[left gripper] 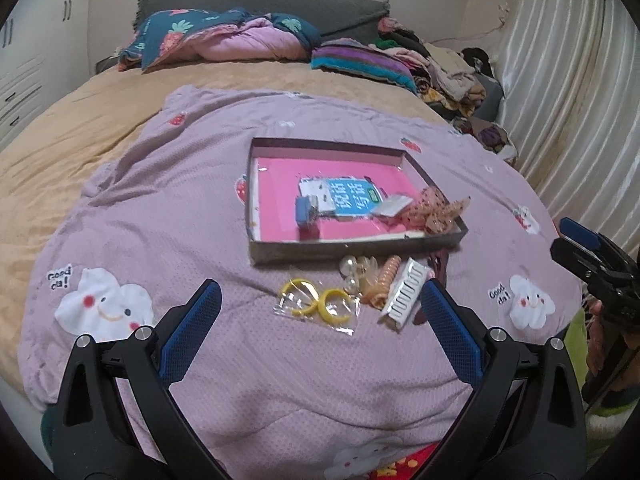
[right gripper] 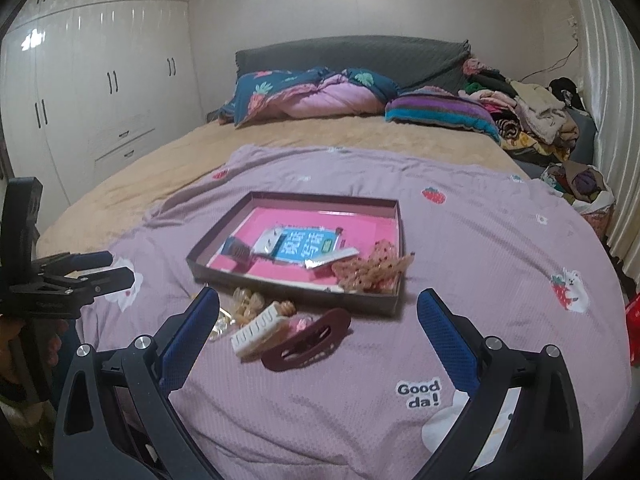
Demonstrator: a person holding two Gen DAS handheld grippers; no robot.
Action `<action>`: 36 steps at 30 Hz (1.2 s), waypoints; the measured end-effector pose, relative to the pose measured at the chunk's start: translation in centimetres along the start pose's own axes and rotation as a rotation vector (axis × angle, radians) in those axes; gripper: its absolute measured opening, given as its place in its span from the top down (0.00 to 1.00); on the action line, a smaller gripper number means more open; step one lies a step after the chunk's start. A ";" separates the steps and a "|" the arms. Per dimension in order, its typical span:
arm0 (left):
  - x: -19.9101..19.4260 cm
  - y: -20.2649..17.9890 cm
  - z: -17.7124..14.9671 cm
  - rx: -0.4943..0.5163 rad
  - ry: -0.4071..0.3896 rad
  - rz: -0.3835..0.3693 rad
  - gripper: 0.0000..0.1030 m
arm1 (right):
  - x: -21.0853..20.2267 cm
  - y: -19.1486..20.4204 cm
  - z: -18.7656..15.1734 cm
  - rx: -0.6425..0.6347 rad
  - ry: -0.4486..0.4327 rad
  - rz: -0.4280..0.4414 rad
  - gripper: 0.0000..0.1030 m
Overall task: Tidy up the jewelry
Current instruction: 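Move both open tools toward the hair clips lying beside the tray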
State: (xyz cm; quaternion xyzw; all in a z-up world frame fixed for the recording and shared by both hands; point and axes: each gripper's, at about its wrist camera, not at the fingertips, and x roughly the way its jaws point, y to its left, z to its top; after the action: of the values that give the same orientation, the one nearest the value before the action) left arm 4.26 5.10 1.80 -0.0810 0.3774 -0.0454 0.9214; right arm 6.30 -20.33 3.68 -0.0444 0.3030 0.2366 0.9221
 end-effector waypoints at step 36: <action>6.9 -5.1 -4.2 0.151 0.151 -0.055 0.30 | 4.4 -4.5 -5.4 0.103 0.176 -0.013 0.04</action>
State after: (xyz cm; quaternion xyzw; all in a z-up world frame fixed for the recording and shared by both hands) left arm 6.06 -1.35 -4.94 -0.0182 0.4390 -0.1052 0.8921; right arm 8.58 -23.75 -3.53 -0.0196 0.3943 0.2097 0.8945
